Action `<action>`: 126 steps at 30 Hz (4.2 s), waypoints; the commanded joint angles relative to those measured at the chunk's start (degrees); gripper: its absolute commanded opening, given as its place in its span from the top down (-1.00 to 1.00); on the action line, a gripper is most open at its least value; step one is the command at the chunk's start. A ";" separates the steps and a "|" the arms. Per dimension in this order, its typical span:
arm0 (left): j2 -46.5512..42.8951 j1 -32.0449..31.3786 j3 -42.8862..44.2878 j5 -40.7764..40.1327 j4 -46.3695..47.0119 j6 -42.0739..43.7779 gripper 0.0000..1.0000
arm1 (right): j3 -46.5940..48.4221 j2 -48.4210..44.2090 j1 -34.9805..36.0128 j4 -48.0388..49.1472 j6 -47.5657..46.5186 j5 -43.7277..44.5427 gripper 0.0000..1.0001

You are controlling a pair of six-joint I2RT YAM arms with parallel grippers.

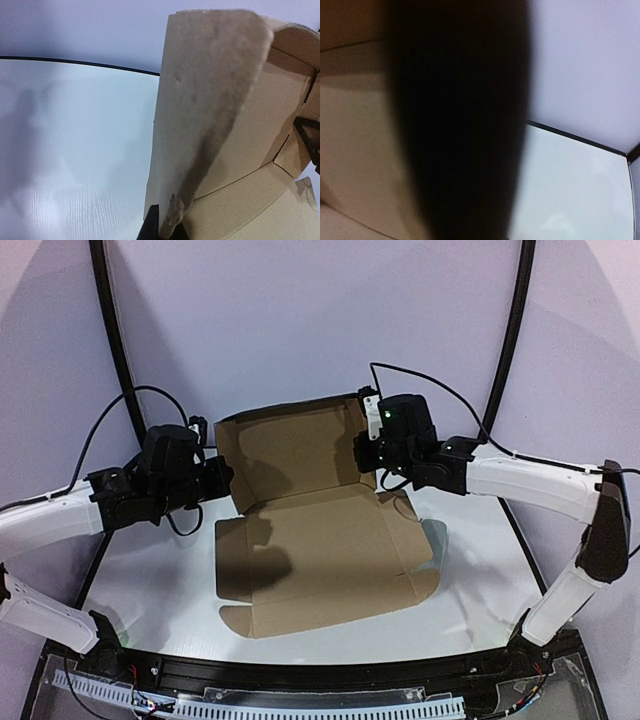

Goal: Fold the paper box

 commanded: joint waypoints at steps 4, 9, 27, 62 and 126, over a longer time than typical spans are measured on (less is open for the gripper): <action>2.53 -3.98 7.97 -10.37 -8.54 -4.18 0.98 | 2.73 4.52 -0.01 3.47 2.78 14.24 1.00; 14.15 -4.99 23.06 -28.66 -34.09 -18.19 0.98 | 4.26 6.00 2.23 4.45 1.67 17.81 1.00; 33.94 -4.10 44.57 -41.39 -79.52 -48.05 0.98 | 4.90 5.97 4.07 -3.86 3.57 32.05 1.00; 21.54 -4.65 22.37 -26.43 -33.05 -7.65 0.98 | 4.25 -6.50 3.62 -7.21 -4.84 -3.29 -0.97; 40.99 -4.65 -23.32 -24.80 85.15 28.87 0.98 | -2.93 10.90 -0.21 11.27 -18.80 -12.08 -0.97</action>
